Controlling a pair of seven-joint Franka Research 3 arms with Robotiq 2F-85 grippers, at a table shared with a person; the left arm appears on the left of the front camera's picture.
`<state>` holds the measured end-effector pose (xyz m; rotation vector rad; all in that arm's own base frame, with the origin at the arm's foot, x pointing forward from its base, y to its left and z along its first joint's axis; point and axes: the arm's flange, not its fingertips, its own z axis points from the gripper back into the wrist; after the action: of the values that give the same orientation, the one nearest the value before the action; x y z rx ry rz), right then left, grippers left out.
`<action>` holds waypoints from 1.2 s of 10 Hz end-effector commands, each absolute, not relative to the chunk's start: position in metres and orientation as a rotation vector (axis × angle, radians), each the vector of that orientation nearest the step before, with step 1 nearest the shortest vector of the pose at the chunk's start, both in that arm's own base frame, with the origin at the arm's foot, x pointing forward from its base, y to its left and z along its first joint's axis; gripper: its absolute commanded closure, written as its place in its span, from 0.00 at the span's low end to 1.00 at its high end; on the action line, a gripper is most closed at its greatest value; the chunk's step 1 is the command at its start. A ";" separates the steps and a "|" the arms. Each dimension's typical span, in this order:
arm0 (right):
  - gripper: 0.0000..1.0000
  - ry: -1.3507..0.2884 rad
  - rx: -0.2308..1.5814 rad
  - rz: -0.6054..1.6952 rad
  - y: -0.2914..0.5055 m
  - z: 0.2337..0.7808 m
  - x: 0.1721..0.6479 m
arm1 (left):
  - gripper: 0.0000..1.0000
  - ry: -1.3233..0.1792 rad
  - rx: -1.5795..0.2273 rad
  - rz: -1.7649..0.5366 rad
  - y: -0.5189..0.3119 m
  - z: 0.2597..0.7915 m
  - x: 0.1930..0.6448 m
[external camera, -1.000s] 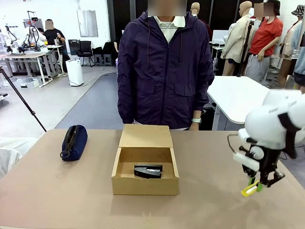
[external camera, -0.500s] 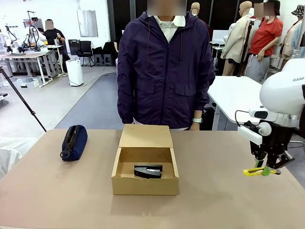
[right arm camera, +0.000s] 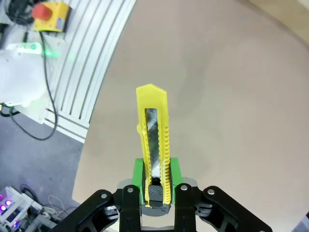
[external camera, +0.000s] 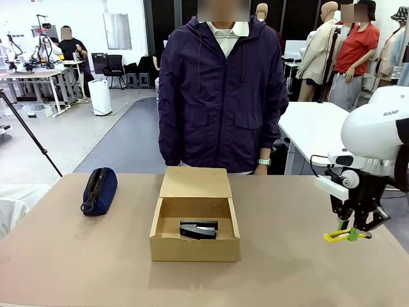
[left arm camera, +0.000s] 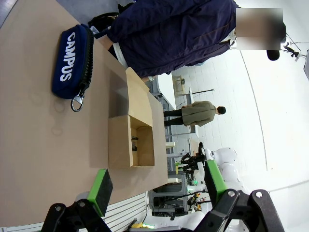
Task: Pack the items into the box.
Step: Pick up the item specified by the human and place it in the Mailer Box.
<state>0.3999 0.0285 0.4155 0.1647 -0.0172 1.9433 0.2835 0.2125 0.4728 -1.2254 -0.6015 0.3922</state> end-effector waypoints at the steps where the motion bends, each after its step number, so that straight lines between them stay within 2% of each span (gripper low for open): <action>1: 1.00 0.006 0.098 1.917 0.073 0.443 0.449 | 0.00 -0.620 -1.239 0.380 0.212 0.474 0.284; 2: 1.00 -0.017 0.078 1.928 0.111 0.462 0.496 | 0.00 -0.620 -1.239 0.380 0.212 0.474 0.284; 3: 1.00 -0.057 0.078 1.837 0.149 0.475 0.536 | 0.00 -0.620 -1.239 0.380 0.212 0.474 0.284; 5: 1.00 -0.059 0.097 1.991 0.233 0.488 0.586 | 0.00 -0.620 -1.239 0.380 0.212 0.474 0.284; 7: 1.00 -0.029 0.152 2.158 0.320 0.477 0.614 | 0.00 -0.620 -1.239 0.380 0.212 0.474 0.284; 9: 1.00 0.011 0.263 2.195 0.372 0.459 0.600 | 0.00 -0.620 -1.239 0.380 0.212 0.474 0.284; 10: 1.00 0.043 0.283 2.112 0.385 0.452 0.579 | 0.00 -0.620 -1.239 0.380 0.212 0.474 0.284; 12: 1.00 0.070 0.367 2.175 0.389 0.446 0.534 | 0.00 -0.620 -1.239 0.380 0.212 0.474 0.284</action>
<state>0.5508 0.3991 0.4334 0.3448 0.0589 2.1798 0.2836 0.2122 0.4727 -1.2259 -0.6010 0.3917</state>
